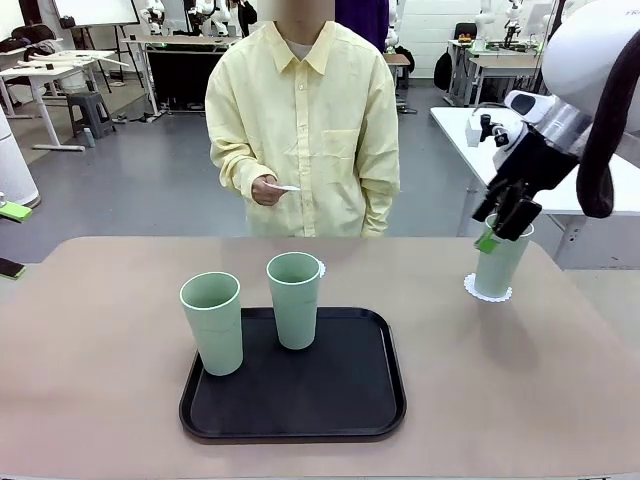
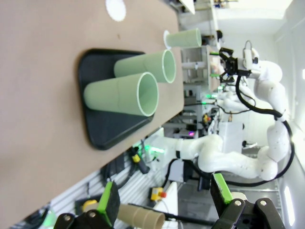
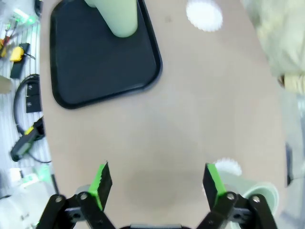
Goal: Place coasters on the table and set cups on them.
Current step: Take one Reusable plastic cup from the Flat Tray and place it on a coaster set by the human.
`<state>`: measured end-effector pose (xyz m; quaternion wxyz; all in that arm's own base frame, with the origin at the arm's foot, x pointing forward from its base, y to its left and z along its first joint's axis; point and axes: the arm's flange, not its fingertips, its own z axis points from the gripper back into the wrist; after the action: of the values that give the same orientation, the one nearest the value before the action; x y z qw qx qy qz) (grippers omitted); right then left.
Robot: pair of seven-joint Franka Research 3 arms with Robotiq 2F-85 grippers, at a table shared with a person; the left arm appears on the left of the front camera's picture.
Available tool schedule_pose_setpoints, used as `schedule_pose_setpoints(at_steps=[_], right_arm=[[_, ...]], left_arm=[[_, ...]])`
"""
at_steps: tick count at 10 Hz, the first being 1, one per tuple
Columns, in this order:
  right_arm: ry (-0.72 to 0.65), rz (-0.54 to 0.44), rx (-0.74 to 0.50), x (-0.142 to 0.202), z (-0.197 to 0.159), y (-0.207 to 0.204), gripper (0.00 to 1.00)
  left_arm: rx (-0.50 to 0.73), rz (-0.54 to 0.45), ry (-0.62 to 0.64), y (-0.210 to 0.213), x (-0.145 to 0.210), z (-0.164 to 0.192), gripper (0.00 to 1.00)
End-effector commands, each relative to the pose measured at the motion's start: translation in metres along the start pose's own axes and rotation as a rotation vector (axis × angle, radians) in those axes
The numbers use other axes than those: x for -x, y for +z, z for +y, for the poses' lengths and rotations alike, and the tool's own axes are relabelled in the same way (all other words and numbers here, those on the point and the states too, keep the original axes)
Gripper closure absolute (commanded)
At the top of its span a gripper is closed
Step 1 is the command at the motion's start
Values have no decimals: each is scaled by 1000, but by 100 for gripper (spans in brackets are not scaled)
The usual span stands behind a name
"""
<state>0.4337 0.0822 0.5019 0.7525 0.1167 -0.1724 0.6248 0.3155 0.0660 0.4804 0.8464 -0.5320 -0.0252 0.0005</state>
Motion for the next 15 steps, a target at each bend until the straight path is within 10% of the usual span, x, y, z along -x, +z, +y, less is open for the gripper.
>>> schedule_pose_setpoints(at_steps=[1,6,15], right_arm=[[263,-212,-58,-16,-14,-40,0],[380,-507,-46,-64,-4,-142,0],[161,-602,-95,-44,13,-173,0]], left_arm=[[20,-5,-17,1,0,0,0],[20,-5,-17,1,0,0,0],[20,-5,-17,1,0,0,0]])
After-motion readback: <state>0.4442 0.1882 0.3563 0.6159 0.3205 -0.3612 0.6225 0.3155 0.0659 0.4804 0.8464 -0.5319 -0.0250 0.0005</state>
